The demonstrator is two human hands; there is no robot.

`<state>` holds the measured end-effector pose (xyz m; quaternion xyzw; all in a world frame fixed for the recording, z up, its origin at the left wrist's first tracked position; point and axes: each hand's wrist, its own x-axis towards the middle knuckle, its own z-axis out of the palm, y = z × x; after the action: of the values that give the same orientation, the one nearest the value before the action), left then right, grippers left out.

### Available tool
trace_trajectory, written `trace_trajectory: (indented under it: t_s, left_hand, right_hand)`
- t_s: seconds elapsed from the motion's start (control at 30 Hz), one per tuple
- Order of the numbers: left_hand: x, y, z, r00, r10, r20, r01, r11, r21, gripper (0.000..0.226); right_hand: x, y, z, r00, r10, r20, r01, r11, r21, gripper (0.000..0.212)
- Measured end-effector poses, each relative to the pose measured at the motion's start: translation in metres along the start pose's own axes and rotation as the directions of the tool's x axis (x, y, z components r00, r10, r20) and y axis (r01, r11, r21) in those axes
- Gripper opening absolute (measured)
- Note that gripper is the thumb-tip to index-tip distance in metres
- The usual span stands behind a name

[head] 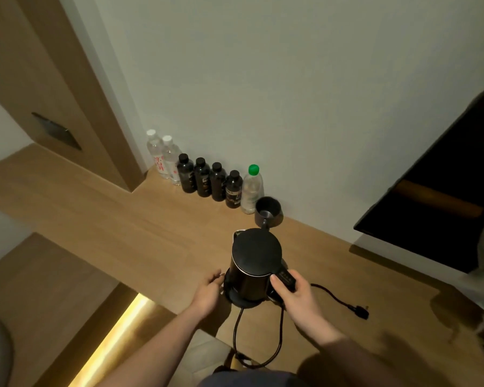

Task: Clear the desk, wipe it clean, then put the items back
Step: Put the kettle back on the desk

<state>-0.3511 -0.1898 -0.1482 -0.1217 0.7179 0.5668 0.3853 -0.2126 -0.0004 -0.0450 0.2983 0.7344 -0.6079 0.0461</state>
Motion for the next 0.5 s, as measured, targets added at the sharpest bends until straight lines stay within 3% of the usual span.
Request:
trace_trajectory:
  t_s: [0.1, 0.23, 0.5]
  left_hand:
    - [-0.013, 0.003, 0.004, 1.0, 0.01, 0.022, -0.007, 0.99, -0.14, 0.036]
    - [-0.03, 0.018, 0.015, 0.996, 0.04, 0.078, -0.023, 0.978, -0.205, 0.035]
    - [-0.036, 0.04, 0.027, 0.994, 0.039, 0.106, -0.02, 0.985, -0.17, 0.036]
  right_hand:
    - [0.005, 0.004, 0.012, 0.999, 0.009, 0.03, -0.009, 1.0, -0.003, 0.044]
    - [0.003, 0.005, 0.022, 0.996, 0.025, 0.084, -0.025, 1.0, -0.002, 0.027]
    - [-0.008, -0.001, 0.025, 0.979, 0.061, 0.195, -0.06, 0.998, -0.011, 0.022]
